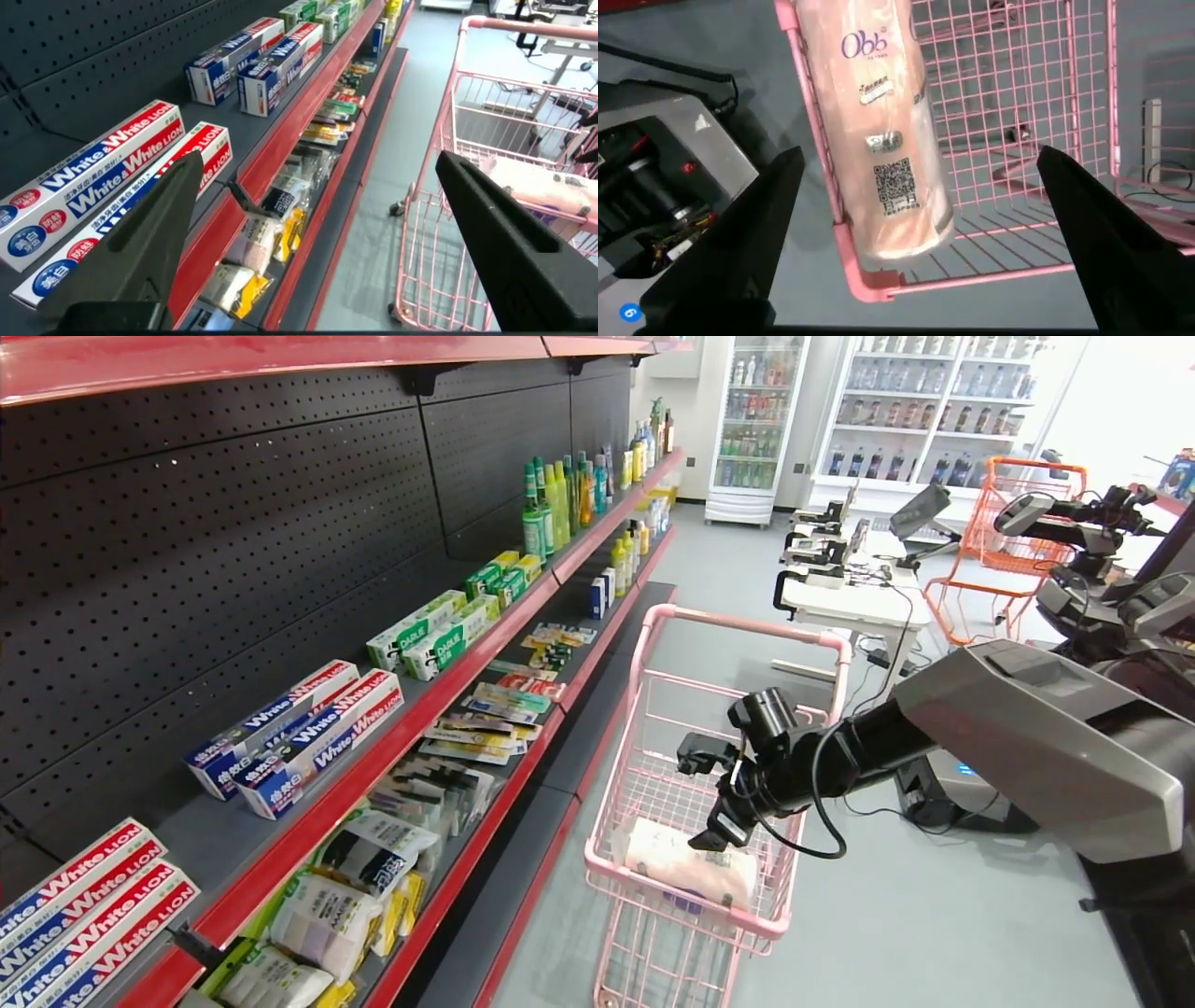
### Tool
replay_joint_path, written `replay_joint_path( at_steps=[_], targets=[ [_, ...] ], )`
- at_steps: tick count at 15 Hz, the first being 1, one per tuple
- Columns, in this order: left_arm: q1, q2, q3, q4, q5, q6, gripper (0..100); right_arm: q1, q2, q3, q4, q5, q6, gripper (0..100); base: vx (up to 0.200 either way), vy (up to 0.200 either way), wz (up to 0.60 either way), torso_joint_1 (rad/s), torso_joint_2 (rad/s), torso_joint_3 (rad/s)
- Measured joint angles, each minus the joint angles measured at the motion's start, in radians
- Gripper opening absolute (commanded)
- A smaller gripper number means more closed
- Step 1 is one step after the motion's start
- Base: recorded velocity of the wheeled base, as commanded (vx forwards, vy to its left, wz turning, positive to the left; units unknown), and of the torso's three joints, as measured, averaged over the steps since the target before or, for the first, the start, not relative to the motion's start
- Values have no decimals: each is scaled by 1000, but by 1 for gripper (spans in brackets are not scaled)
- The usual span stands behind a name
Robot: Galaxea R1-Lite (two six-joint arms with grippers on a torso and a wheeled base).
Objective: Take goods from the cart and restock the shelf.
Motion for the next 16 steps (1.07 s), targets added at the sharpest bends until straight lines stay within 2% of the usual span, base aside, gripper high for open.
replay_joint_path(
  at_steps=[4,7,16],
  targets=[
    [0,0,0,0,0,0,100,23,18,-4,0,1,-10,100,0,0,0,-80,179,94],
    [0,0,0,0,0,0,100,24,21,-1,0,2,-67,100,0,0,0,-97,212,111],
    [0,0,0,0,0,0,100,33,59,-52,0,11,-79,100,0,0,0,-139,301,155]
  ],
)
